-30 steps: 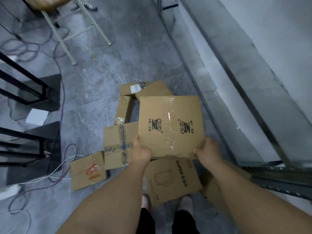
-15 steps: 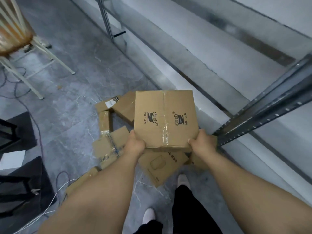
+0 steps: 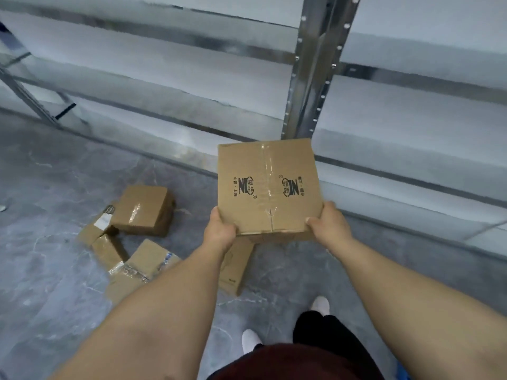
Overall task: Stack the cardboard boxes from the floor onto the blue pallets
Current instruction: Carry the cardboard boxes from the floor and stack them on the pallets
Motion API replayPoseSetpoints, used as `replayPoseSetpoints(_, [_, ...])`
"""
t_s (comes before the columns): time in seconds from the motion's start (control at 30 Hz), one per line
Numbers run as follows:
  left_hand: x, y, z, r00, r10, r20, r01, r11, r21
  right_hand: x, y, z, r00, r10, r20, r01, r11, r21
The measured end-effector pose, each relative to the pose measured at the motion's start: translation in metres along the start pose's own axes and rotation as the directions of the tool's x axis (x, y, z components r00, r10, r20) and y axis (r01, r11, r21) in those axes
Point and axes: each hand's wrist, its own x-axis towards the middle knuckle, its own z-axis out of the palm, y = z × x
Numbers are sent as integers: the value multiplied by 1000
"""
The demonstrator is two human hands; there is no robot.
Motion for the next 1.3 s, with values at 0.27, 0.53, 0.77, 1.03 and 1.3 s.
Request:
replayPoseSetpoints(0.27, [-31, 36, 88, 977, 78, 199, -116, 976, 184, -24, 95, -52, 965, 228, -132, -213, 970, 118])
replayPoseSetpoints(0.53, [-68, 72, 181, 923, 106, 369, -217, 937, 274, -48, 182, -103, 900, 390, -194, -340, 907, 248])
replayPoseSetpoints(0.77, [-103, 96, 266, 869, 145, 473, -310, 904, 294, -63, 255, -145, 839, 488, -242, -392, 849, 353])
replayPoseSetpoints(1.03, [-158, 113, 361, 827, 149, 542, -375, 864, 336, -75, 344, -201, 796, 550, -253, -434, 810, 394])
replayPoseSetpoints(1.3, [-211, 125, 440, 771, 173, 613, -463, 813, 352, -95, 422, -238, 733, 621, -277, -461, 753, 470])
